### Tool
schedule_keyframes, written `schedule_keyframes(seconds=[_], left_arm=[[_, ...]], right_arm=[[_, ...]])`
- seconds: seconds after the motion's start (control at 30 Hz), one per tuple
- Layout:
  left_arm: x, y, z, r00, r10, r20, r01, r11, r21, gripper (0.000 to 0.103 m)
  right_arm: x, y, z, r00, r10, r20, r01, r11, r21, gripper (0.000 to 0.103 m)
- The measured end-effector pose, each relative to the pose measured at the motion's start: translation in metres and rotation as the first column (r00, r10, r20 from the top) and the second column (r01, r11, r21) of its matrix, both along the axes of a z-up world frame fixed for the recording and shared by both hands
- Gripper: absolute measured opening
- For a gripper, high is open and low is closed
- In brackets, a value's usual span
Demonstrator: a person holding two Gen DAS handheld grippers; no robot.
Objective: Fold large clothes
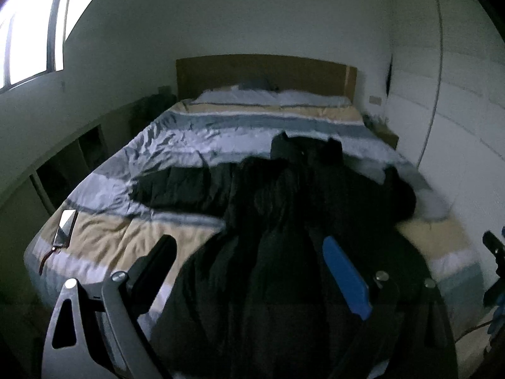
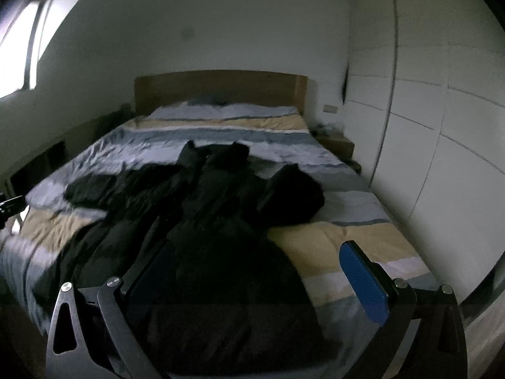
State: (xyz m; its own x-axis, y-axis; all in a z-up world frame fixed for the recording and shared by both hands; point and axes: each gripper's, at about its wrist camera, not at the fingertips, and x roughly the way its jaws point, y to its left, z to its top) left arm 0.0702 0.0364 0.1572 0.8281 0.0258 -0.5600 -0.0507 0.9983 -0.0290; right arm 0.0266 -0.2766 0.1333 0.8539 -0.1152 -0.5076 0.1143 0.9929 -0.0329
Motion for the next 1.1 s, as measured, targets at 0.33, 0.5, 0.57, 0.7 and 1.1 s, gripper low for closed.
schedule_keyframes(seconds=[0.33, 0.5, 0.57, 0.7, 1.1], left_arm=[[0.134, 0.035, 0.007, 0.989, 0.147, -0.005, -0.147, 0.988, -0.037, 0.095], [0.188, 0.046, -0.041, 0.975, 0.209, -0.075, -0.208, 0.978, 0.009, 0.095], [0.203, 0.052, -0.061, 0.966, 0.235, -0.106, -0.233, 0.972, 0.027, 0.095], [0.227, 0.064, -0.093, 0.947, 0.282, -0.156, -0.282, 0.959, 0.026, 0.095], [0.262, 0.068, -0.147, 0.929, 0.304, -0.213, -0.298, 0.953, 0.06, 0.095]], right_arm=[[0.147, -0.107, -0.003, 0.998, -0.055, -0.044, 0.062, 0.984, 0.17, 0.103], [0.205, -0.163, -0.048, 0.986, -0.114, -0.123, 0.14, 0.964, 0.225, 0.103], [0.226, -0.185, -0.066, 0.979, -0.137, -0.15, 0.172, 0.953, 0.251, 0.103], [0.262, -0.213, -0.084, 0.972, -0.169, -0.166, 0.212, 0.934, 0.288, 0.103], [0.333, -0.234, -0.098, 0.967, -0.186, -0.176, 0.232, 0.927, 0.294, 0.103]])
